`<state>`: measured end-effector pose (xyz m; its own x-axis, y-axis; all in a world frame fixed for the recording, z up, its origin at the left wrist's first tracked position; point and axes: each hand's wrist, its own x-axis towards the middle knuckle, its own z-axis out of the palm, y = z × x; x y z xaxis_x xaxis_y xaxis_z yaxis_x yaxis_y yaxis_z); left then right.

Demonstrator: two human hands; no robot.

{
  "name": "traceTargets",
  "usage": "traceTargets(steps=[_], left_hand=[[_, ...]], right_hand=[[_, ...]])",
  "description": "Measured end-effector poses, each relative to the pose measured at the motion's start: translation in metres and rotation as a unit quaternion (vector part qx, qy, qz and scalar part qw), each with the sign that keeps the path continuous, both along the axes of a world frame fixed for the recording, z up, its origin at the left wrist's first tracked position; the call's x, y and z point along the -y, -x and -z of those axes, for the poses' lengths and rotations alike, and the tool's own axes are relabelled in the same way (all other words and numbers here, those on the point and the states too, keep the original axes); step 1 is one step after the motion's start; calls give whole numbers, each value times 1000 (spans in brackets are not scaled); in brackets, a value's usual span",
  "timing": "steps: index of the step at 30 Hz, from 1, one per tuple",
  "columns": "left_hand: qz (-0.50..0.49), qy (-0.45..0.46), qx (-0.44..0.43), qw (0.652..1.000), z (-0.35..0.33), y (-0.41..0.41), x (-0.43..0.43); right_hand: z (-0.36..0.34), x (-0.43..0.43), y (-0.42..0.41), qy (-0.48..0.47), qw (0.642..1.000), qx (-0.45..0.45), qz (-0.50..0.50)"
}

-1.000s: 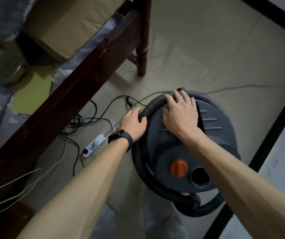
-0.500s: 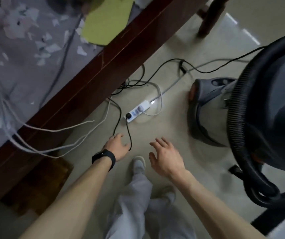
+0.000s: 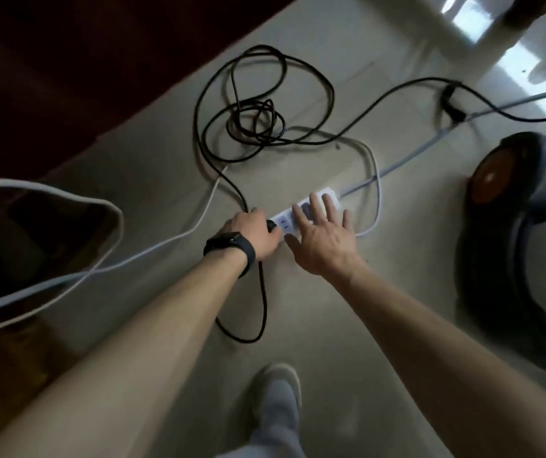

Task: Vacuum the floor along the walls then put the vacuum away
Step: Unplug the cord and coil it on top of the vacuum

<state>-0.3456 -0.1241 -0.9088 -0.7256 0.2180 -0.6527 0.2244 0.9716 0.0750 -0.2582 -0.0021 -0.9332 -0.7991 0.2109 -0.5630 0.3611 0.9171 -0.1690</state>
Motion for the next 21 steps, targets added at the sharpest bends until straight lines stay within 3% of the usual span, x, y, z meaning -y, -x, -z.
traceTargets(steps=[5,9,14,17,18,19,21], left_hand=[[60,32,-30,997,41,3,-19],[96,45,-35,994,33,1,-23],[66,-55,-63,994,-39,-3,-33],[-95,-193,-13,977,-115,-3,-39],[-164,-249,14,954,-145,-5,-47],[-220,-289,41,931,-177,-12,-56],[-274,-352,102,889,-239,-33,-81]], right_hand=[[51,14,-8,-6,998,-57,27],[58,13,-8,7,998,-54,42],[28,1,8,51,998,15,27],[-44,-12,10,104,992,71,31],[-76,-15,3,198,974,74,85],[-110,-15,-11,331,923,79,177],[-194,-10,-51,542,760,101,343]])
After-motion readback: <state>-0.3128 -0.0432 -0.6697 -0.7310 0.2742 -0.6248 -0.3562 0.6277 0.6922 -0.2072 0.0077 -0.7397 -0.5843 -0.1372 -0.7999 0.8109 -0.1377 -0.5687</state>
